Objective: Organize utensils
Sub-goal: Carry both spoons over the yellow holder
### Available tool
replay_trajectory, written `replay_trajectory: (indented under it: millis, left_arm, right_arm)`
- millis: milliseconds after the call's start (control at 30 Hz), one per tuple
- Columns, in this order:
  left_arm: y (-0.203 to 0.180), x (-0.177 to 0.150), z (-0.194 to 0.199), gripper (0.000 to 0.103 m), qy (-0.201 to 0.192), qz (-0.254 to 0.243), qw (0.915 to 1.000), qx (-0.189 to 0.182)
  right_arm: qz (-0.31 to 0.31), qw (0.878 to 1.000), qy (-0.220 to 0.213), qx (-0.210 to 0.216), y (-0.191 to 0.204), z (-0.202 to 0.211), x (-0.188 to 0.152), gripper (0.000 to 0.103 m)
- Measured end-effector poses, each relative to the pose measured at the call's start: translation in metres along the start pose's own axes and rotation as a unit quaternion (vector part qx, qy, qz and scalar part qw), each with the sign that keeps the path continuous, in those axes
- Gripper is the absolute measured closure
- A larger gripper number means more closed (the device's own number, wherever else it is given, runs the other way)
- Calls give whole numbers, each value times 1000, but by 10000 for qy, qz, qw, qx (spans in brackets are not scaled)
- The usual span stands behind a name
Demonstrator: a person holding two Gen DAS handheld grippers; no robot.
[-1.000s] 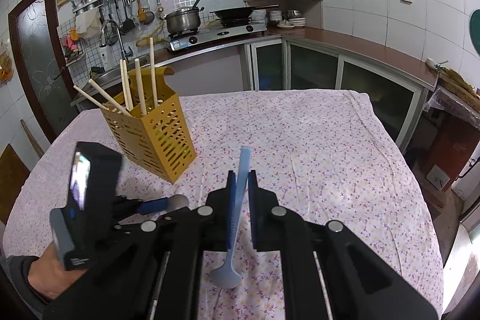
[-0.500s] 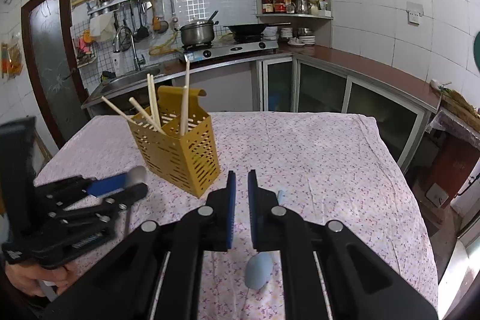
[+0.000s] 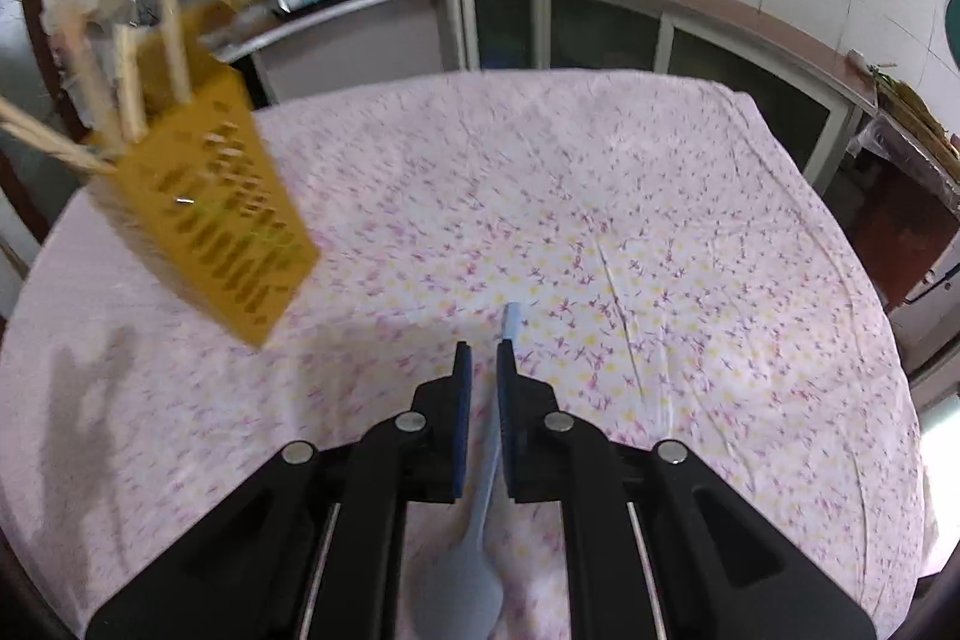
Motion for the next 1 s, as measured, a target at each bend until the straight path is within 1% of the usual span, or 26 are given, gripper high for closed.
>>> replay_trajectory:
  millis: [133, 200, 367, 467, 567, 733, 767, 900, 967, 1000]
  left_arm:
    - [11, 6, -2, 69, -68, -1, 10000, 29]
    - [15, 9, -4, 69, -71, -18, 10000, 24]
    - [17, 10, -10, 69, -61, -21, 10000, 29]
    - [19, 13, -12, 69, -72, -12, 10000, 31]
    - [19, 18, -9, 69, -137, -29, 9999, 39]
    - [21, 33, 3, 69, -333, -66, 9994, 90]
    - [22, 37, 6, 69, -393, -80, 9991, 98]
    - [25, 52, 19, 69, -559, -108, 9983, 141]
    - [28, 61, 25, 69, -651, -127, 9977, 173]
    - [28, 65, 27, 69, -685, -141, 9974, 185]
  right_arm:
    - [-93, 9993, 279, -232, -7, -31, 1, 94]
    - [-126, 9987, 469, -156, -5, -44, -3, 93]
    - [51, 9988, 376, -318, -3, -51, -2, 94]
    - [-93, 9991, 376, -193, -7, -47, 0, 96]
    - [-299, 9995, 90, -89, -10, -28, 10, 96]
    - [-298, 9961, -792, 235, 10, 49, 38, 96]
    - [-307, 9937, -1032, 313, 16, 70, 45, 96]
    - [-236, 9832, -1731, 524, 36, 131, 74, 96]
    - [-122, 9770, -2034, 631, 48, 159, 90, 96]
    - [-81, 9752, -2114, 651, 52, 168, 95, 96]
Point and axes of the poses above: each gripper's, at about its wrist camera, not at the fingertips, and z roughly against the way its jaws point, y to its left, x to its top, the point moved 7 cm from there along -z, roughly the way its jaws point, and after that the axes turned 7 degrees about -y, right-handed, at the moved point
